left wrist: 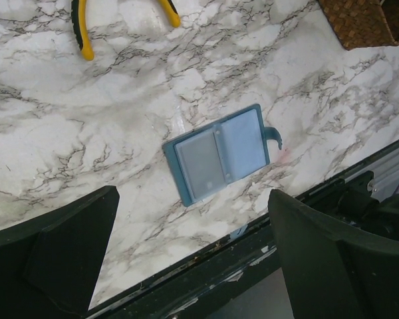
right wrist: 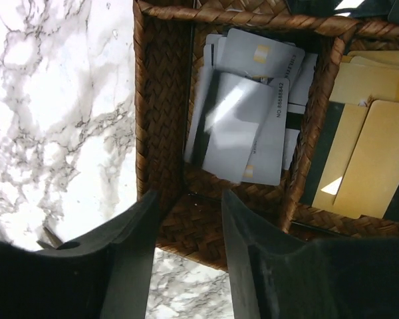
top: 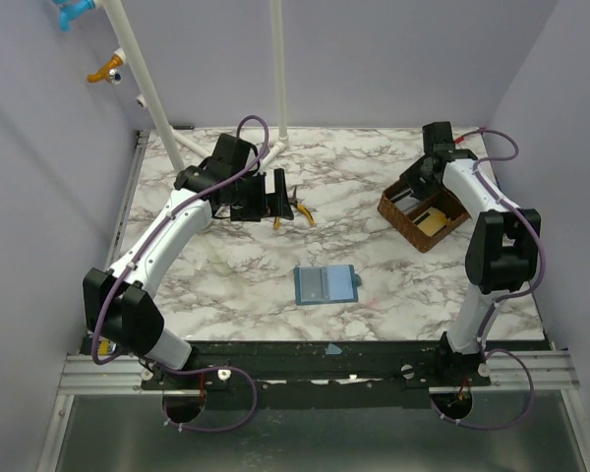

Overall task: Take the credit cards out of the card holder
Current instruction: Place the credit card in the storage box.

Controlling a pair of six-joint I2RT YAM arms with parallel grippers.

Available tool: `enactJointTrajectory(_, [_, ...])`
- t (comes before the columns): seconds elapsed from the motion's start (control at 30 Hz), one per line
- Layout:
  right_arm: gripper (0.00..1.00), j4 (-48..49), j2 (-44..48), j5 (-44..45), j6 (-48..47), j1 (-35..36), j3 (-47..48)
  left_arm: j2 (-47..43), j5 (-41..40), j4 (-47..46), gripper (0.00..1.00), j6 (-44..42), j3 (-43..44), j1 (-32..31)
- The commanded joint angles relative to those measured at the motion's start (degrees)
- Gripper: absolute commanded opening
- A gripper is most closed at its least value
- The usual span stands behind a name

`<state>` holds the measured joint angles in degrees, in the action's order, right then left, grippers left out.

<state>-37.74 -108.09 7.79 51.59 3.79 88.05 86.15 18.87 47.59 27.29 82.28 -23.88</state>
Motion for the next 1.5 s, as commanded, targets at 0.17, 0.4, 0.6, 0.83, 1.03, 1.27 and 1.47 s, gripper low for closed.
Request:
enactJointTrajectory(0.17, [0.70, -2.18, -0.57, -2.10, -0.48, -0.01, 4.04, 0.59, 3.32, 1.06, 0.99, -0.86, 1.95, 1.56])
enactJointTrajectory(0.4, [0.82, -3.54, 1.23, -2.90, -0.59, 0.07, 2.07, -0.57, 4.44, -0.60, 0.99, -0.42, -0.78, 1.73])
enactJointTrajectory(0.6, [0.87, -4.87, 4.55, -2.85, -1.44, 0.16, 0.64, -1.34, 6.28, -3.37, 0.99, 1.04, -3.58, 1.75])
enactJointTrajectory(0.83, [0.91, -4.44, 10.63, -3.78, -3.38, 1.08, -2.75, -3.33, 6.31, -4.94, 0.99, 2.10, -6.09, 1.75])
enactJointTrajectory(1.03, [0.94, -2.19, 16.24, -5.02, -4.80, 3.58, -8.32, -6.39, 6.70, -7.00, 0.99, 4.03, -10.86, 1.26])
enactJointTrajectory(1.27, [0.96, 0.35, 23.11, -5.24, -6.32, 9.70, -15.62, -11.32, 3.78, -10.44, 0.99, 6.58, -17.08, -2.36])
enactJointTrajectory(1.47, [0.96, 3.93, 29.89, -4.11, -7.01, 18.00, -21.85, -16.82, 1.76, -18.89, 0.98, 11.20, -28.05, -6.02])
